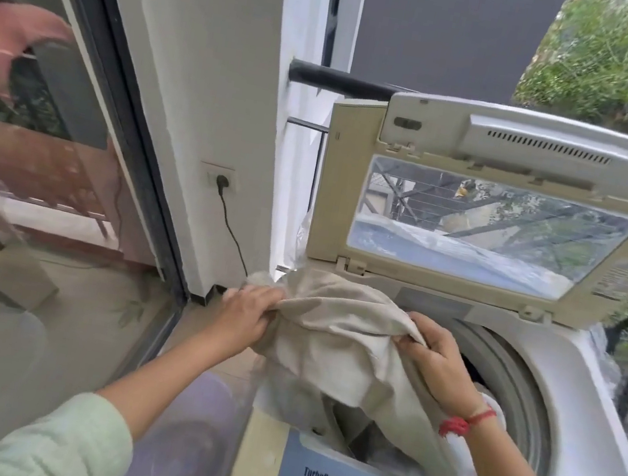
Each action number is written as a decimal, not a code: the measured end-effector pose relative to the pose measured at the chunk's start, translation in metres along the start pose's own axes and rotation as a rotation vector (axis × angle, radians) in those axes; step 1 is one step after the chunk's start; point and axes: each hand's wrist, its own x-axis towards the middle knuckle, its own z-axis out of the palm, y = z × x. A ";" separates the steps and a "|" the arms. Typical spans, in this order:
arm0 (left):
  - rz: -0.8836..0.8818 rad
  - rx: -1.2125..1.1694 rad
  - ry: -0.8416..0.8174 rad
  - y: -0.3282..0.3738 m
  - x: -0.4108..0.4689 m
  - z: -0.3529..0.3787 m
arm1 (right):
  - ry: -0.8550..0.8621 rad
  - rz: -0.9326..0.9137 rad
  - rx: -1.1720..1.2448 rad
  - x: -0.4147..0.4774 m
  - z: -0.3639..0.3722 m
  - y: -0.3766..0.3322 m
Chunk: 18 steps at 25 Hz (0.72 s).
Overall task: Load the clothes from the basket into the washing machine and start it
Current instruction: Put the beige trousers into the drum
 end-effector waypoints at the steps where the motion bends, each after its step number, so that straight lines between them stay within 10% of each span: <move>1: 0.062 0.024 0.117 0.017 0.002 -0.009 | 0.093 -0.011 0.036 -0.002 -0.011 -0.006; 4: 0.395 0.253 0.557 0.079 0.019 -0.028 | 0.499 -0.138 -0.024 -0.009 -0.052 -0.017; 8: 0.522 0.432 0.723 0.151 0.053 0.001 | 0.935 -0.216 -0.840 -0.037 -0.100 0.025; 10: 0.514 0.621 0.443 0.153 0.063 0.038 | 0.546 -0.037 -1.176 -0.054 -0.113 0.063; 13: 0.358 0.826 -0.695 0.139 0.064 0.089 | -0.571 0.421 -1.264 -0.071 -0.123 0.088; 15: 0.347 0.818 -1.066 0.144 0.064 0.106 | -0.700 0.718 -0.940 -0.068 -0.121 0.079; 18: 0.188 0.536 -0.915 0.156 0.072 0.117 | -0.276 0.474 -0.966 -0.041 -0.128 0.084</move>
